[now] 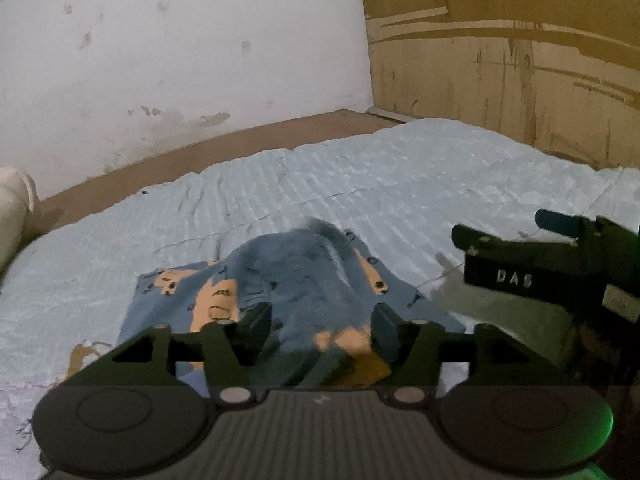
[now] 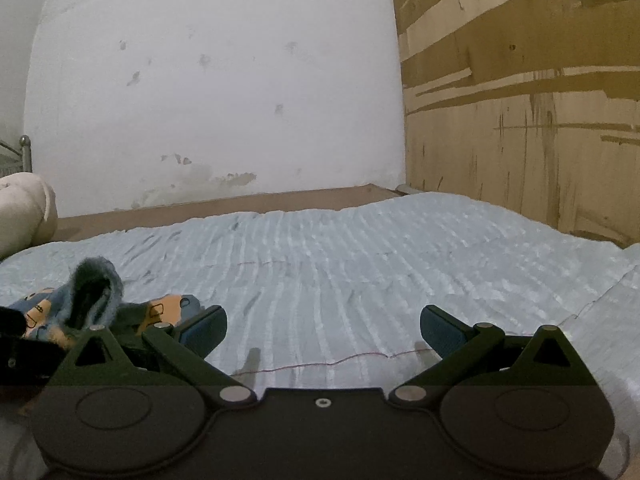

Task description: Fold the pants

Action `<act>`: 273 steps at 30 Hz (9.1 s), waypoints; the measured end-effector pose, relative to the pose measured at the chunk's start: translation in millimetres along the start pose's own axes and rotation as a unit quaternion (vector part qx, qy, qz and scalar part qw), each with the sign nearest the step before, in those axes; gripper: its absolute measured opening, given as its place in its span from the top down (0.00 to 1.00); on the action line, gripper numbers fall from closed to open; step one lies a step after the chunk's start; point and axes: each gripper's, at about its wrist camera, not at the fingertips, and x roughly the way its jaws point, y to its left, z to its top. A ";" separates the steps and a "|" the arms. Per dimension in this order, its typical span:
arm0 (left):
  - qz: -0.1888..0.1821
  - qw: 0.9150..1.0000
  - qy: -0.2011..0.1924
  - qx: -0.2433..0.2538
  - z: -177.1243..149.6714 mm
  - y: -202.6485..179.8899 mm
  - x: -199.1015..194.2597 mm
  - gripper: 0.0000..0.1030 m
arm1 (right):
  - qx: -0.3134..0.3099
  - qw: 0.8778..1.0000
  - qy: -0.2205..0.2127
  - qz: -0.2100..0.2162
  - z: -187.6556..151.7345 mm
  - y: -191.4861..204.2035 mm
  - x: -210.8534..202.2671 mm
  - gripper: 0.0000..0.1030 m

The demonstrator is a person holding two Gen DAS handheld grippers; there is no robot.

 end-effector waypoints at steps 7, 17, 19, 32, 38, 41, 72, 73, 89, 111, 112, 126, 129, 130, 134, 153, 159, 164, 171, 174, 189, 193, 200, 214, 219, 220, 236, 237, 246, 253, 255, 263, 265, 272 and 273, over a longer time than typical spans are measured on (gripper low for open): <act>-0.004 1.000 0.012 0.021 -12.6 -0.1 -6.2 0.34 | 0.016 1.000 0.001 0.011 -0.2 -4.7 0.2 0.01; -0.013 0.999 0.020 0.032 -16.8 3.6 -4.8 0.47 | 0.025 0.995 -0.016 0.096 1.8 2.1 -8.1 0.01; -0.017 0.999 0.029 0.033 -15.8 4.8 -1.9 0.50 | 0.042 0.990 -0.016 0.133 4.2 1.9 -8.2 0.01; -0.024 0.998 0.050 0.015 -9.1 10.3 6.7 0.88 | 0.078 0.937 0.131 0.315 41.2 24.2 62.3 0.36; -0.032 0.999 0.039 0.005 -4.0 13.2 -2.9 0.94 | 0.068 0.929 0.160 0.326 37.6 38.9 65.3 0.68; -0.039 0.999 0.033 0.005 1.2 12.4 -8.3 0.95 | 0.067 0.929 0.153 0.330 39.8 40.6 59.5 0.87; 0.049 0.995 -0.034 -0.084 25.1 71.6 -78.6 0.01 | 0.063 0.982 0.072 0.161 54.1 17.2 -11.7 0.01; 0.057 0.994 -0.032 -0.089 25.0 78.8 -79.9 0.01 | 0.061 0.984 0.068 0.155 54.5 19.1 -14.9 0.01; 0.109 0.977 0.058 -0.176 -35.6 132.5 -14.0 0.01 | -0.030 0.994 0.061 0.084 18.5 72.0 -9.2 0.01; 0.082 0.980 0.051 -0.173 -28.8 152.4 3.2 0.01 | -0.084 0.993 0.017 0.081 8.2 60.9 -7.4 0.01; 0.080 0.981 0.047 -0.169 -23.3 152.8 8.6 0.01 | -0.091 0.991 0.021 0.096 14.2 62.8 0.1 0.01; 0.076 0.977 0.084 -0.179 -21.2 165.7 65.1 0.00 | -0.091 0.980 0.134 0.117 17.9 71.4 83.1 0.01; 0.084 0.978 0.079 -0.175 -20.9 161.6 53.0 0.01 | -0.088 0.983 0.110 0.119 19.9 69.4 69.7 0.01; 0.085 0.978 0.077 -0.173 -20.9 159.4 48.8 0.01 | -0.084 0.984 0.101 0.119 21.3 68.7 63.0 0.01; 0.079 0.979 0.070 -0.177 -26.4 150.1 28.4 0.01 | -0.048 0.985 0.081 0.142 21.9 63.8 32.0 0.01; 0.084 0.975 0.070 -0.193 -61.5 116.4 -22.4 0.01 | -0.033 0.992 0.023 0.116 -45.6 62.6 -39.8 0.01; 0.102 0.972 0.072 -0.199 -67.8 109.5 -35.4 0.01 | -0.032 0.991 0.004 0.127 -52.0 59.8 -50.5 0.01; 0.106 0.974 0.073 -0.188 -68.9 99.4 -45.0 0.01 | -0.037 0.990 -0.001 0.133 -53.2 62.4 -55.0 0.01; 0.112 0.976 0.067 -0.176 -65.4 93.3 -57.1 0.01 | -0.020 0.988 -0.017 0.151 -50.6 61.0 -64.7 0.01; 0.115 0.976 0.065 -0.174 -63.2 92.7 -58.8 0.01 | -0.020 0.987 -0.023 0.158 -49.9 62.1 -67.0 0.01; 0.109 0.976 0.069 -0.175 -63.0 96.2 -50.6 0.01 | -0.012 0.986 -0.019 0.163 -49.1 61.1 -65.4 0.01; 0.103 0.977 0.069 -0.175 -62.1 99.9 -45.8 0.01 | -0.006 0.986 -0.017 0.168 -48.4 59.8 -64.0 0.01; 0.080 0.981 0.070 -0.164 -56.5 110.5 -29.1 0.01 | 0.010 0.982 -0.004 0.191 -42.9 56.3 -59.5 0.01; -0.005 0.980 0.069 -0.185 -38.2 156.0 21.0 0.01 | 0.048 0.953 0.141 0.266 25.8 28.6 34.8 0.01; -0.031 0.977 0.077 -0.197 -35.7 164.2 32.5 0.01 | 0.064 0.929 0.217 0.294 27.3 29.8 75.7 0.01; -0.036 0.975 0.079 -0.202 -34.7 166.0 34.6 0.01 | 0.069 0.925 0.221 0.301 28.2 29.6 79.4 0.01; -0.073 0.968 0.097 -0.221 -23.0 169.8 35.0 0.38 | 0.115 0.914 0.224 0.318 36.1 29.2 85.5 0.23; -0.074 0.968 0.098 -0.221 -22.2 169.4 35.2 0.41 | 0.115 0.916 0.224 0.313 35.7 28.7 85.3 0.28; -0.056 0.971 0.096 -0.214 -19.8 163.5 33.3 0.77 | 0.131 0.921 0.220 0.293 27.7 22.1 83.8 0.63; -0.052 0.970 0.087 -0.219 -16.6 167.7 28.0 0.92 | 0.099 0.933 0.189 0.290 31.2 29.7 70.1 0.74; -0.052 0.971 0.085 -0.217 -16.1 167.2 26.2 0.93 | 0.091 0.936 0.176 0.292 31.6 31.3 64.6 0.76; -0.051 0.973 0.079 -0.213 -14.5 166.7 22.3 0.93 | 0.079 0.940 0.151 0.295 33.5 36.3 55.7 0.77; -0.051 0.973 0.075 -0.211 -13.6 165.8 21.0 0.94 | 0.077 0.941 0.148 0.296 34.3 35.9 54.7 0.77; -0.052 0.975 0.069 -0.205 -9.9 162.9 18.1 0.94 | 0.070 0.942 0.139 0.297 35.7 38.4 52.0 0.78; -0.052 0.975 0.069 -0.205 -9.9 163.2 17.7 0.94 | 0.070 0.942 0.138 0.297 35.8 38.4 51.9 0.78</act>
